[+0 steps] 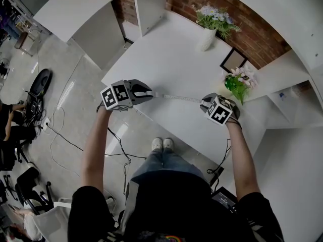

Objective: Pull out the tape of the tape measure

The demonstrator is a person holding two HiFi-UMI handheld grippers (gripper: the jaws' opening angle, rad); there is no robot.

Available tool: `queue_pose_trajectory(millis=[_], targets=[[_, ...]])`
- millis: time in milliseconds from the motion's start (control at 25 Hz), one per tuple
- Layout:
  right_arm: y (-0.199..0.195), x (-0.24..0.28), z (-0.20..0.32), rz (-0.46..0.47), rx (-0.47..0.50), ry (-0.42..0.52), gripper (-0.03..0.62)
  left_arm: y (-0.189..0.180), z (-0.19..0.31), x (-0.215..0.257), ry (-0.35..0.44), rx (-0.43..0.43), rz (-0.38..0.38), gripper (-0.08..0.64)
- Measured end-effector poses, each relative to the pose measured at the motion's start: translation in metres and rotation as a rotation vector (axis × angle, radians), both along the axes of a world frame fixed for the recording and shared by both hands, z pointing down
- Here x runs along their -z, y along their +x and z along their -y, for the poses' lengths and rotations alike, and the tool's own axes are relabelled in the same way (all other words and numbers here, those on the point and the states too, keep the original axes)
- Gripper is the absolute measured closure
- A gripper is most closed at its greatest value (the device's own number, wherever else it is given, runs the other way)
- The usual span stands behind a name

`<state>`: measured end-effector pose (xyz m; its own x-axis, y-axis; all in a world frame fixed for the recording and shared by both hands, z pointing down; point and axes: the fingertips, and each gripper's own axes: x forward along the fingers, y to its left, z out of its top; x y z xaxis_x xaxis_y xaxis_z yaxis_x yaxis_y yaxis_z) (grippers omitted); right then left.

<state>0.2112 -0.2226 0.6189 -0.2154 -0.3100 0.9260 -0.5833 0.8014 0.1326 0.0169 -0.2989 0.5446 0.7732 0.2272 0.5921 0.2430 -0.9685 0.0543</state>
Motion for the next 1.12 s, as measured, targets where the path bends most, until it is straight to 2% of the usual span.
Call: queue_pose_trajectory(millis=[80,400,520,680,920,1120], targets=[[0.005,0.001,-0.003,0.016,-0.021,-0.005,0.497,-0.003,0.002,0.001,-0.012,0.006,-0.009,0.477],[0.038,-0.007,-0.015,-0.004,-0.071,-0.041,0.497,-0.014,0.017,-0.005,0.003,-0.011,0.045,0.477],[0.042,-0.009,-0.018,0.032,-0.113,-0.057,0.497,-0.016,0.022,-0.004,-0.015,-0.013,0.040,0.477],[0.042,-0.014,-0.011,0.022,-0.108,-0.069,0.497,-0.012,0.027,-0.011,0.027,-0.044,0.090,0.478],[0.027,-0.016,0.016,0.083,-0.108,-0.057,0.495,0.003,0.044,-0.019,0.067,-0.107,0.135,0.477],[0.019,-0.026,0.041,0.074,-0.076,-0.068,0.495,0.012,0.064,-0.036,0.137,-0.192,0.240,0.477]])
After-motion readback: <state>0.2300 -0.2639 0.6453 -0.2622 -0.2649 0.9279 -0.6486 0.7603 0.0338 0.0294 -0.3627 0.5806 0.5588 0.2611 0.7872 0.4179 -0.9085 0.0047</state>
